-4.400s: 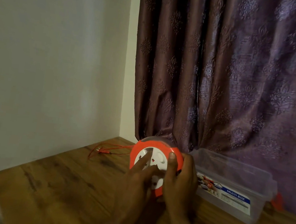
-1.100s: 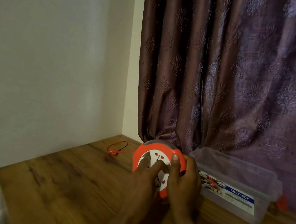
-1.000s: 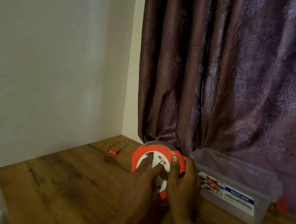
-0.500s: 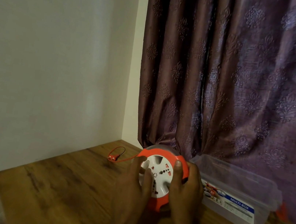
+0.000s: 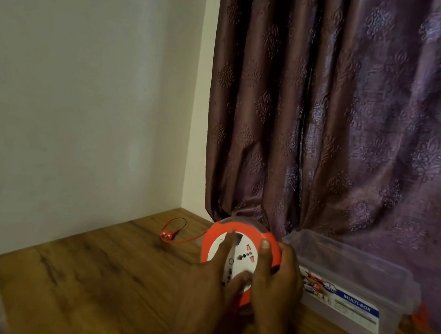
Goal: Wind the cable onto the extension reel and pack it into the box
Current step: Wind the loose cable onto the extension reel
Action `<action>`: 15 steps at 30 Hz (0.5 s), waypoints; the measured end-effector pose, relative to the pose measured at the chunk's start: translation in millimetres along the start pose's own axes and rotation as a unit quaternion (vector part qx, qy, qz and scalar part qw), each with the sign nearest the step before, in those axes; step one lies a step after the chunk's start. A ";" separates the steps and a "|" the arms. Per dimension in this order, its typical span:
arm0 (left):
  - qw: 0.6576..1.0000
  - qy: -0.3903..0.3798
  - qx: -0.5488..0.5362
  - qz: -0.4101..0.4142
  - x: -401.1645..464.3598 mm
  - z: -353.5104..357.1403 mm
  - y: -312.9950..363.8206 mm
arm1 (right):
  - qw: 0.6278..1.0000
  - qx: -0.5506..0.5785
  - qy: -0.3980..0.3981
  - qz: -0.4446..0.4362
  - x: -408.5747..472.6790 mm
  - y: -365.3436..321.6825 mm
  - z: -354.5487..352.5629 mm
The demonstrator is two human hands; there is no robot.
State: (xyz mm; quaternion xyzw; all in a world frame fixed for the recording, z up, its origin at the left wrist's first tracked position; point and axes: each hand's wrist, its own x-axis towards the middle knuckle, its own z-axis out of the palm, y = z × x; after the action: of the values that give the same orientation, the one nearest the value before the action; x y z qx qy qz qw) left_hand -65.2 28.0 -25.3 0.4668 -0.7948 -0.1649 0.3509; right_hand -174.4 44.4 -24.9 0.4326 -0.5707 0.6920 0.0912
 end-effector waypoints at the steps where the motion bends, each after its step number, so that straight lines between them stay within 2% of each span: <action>1: 1.000 0.005 0.000 0.005 -0.4 0.3 -0.3 | 1.000 0.001 0.001 0.001 -0.5 -1.1 -0.2; 7: 0.997 0.026 0.026 0.070 -2.7 2.2 -1.7 | 1.000 0.011 0.003 -0.002 1.5 1.9 -0.5; 11: 0.995 -0.018 0.080 0.064 -1.8 2.9 1.3 | 1.000 0.014 -0.013 0.007 1.4 2.2 -1.4; 15: 0.991 0.008 0.089 0.096 -2.1 -1.8 -0.2 | 1.000 0.013 -0.026 0.002 -0.5 2.0 -2.3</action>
State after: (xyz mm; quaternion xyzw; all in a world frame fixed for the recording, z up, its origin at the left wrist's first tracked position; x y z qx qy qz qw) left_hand -63.2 29.8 -25.0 0.4186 -0.8448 -0.0556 0.3287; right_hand -176.4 45.9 -26.6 0.4505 -0.5644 0.6882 0.0696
